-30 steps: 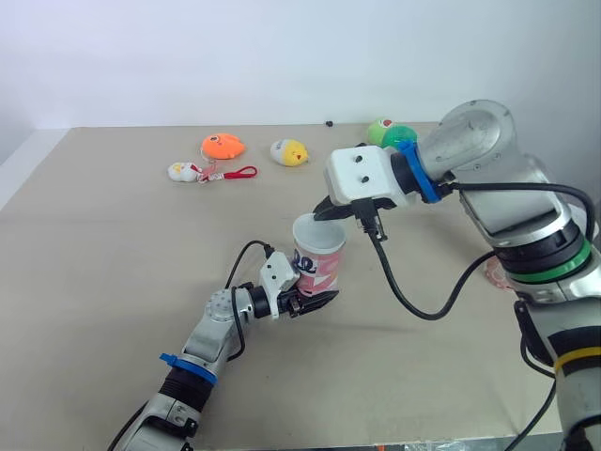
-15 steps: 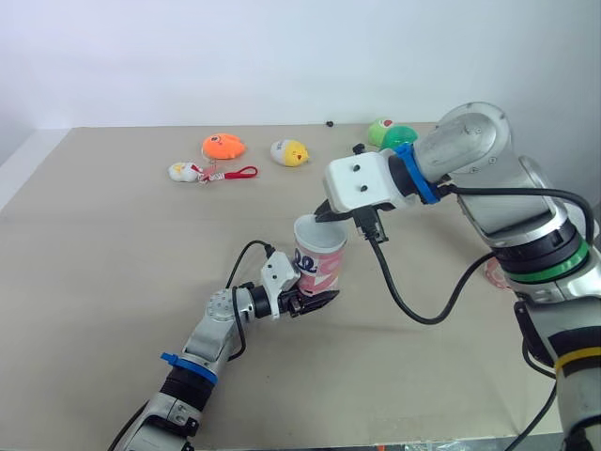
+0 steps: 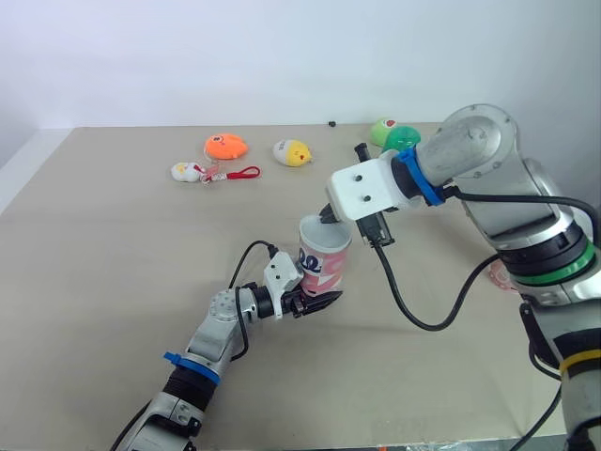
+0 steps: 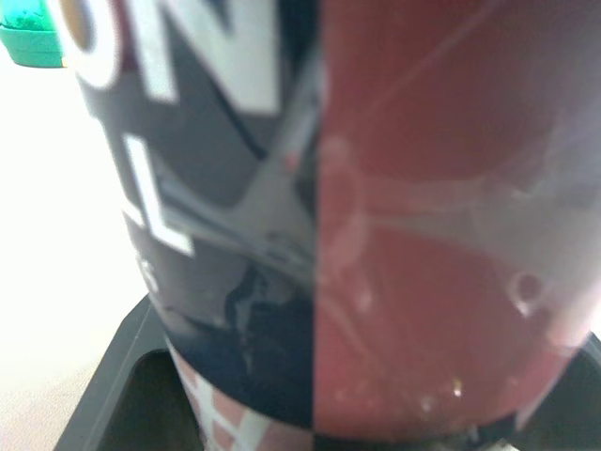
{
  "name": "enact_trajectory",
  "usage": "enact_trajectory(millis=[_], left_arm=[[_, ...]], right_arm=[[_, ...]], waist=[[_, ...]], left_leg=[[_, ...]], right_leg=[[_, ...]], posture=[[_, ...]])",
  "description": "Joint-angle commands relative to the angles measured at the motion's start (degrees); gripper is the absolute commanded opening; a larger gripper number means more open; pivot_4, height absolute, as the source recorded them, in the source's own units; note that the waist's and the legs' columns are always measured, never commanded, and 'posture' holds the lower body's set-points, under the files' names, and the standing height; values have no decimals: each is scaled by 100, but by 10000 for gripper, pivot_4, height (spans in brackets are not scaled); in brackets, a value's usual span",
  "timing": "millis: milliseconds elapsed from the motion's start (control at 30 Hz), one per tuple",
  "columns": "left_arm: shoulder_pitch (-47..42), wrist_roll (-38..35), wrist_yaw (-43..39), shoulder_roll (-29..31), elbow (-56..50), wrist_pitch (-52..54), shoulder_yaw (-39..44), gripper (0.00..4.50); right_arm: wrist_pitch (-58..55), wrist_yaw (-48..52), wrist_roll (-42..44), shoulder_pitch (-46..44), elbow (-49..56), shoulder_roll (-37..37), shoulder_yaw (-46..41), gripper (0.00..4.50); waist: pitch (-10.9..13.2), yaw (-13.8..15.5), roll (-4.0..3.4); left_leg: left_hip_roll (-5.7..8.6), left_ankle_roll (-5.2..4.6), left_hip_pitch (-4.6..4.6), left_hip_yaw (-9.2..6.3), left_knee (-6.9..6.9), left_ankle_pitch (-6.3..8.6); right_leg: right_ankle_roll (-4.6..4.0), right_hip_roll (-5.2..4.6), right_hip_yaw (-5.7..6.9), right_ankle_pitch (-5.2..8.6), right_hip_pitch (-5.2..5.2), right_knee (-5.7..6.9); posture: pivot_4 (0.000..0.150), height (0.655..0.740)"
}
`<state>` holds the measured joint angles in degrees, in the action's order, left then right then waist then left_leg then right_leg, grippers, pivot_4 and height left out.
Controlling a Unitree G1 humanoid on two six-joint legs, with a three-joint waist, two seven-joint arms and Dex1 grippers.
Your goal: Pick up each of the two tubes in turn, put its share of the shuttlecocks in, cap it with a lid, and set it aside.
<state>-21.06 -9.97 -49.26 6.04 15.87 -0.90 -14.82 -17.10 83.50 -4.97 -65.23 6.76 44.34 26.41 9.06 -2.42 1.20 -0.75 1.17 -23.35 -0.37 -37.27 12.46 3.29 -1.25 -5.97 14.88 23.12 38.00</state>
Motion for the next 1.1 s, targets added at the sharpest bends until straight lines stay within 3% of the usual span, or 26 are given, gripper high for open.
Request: enact_trajectory(millis=[33, 700, 1000, 1100], left_arm=[[199, 57, 79, 74, 365, 224, 14, 29941], [212, 48, 71, 76, 349, 264, 5, 29941], [205, 38, 78, 59, 360, 280, 2, 29941], [208, 36, 81, 57, 360, 287, 4, 29941]], right_arm=[[47, 136, -251, 108, 36, 164, 97, 233], [375, -2, -823, 114, -21, 188, 113, 233], [48, 129, -422, 265, 227, 22, -16, 233], [3, 120, -338, 285, 208, -24, -59, 8537]], waist=[[0, 0, 0], [-1, -1, 1], [-2, -1, 3], [-2, -2, 3]], left_leg=[[0, 0, 0, 0, 0, 0], [0, 0, 3, -6, 0, 0], [0, 0, 4, -17, 1, 0], [0, 0, 5, -18, 1, 0]], right_leg=[[0, -1, 2, 0, 0, 0], [-2, -3, 15, 1, 0, -4], [-2, -5, 17, 1, -2, -6], [-3, -5, 18, 2, -2, -7]], posture=[[1500, 7400], [1500, 7400], [1500, 7400], [1500, 7400]])
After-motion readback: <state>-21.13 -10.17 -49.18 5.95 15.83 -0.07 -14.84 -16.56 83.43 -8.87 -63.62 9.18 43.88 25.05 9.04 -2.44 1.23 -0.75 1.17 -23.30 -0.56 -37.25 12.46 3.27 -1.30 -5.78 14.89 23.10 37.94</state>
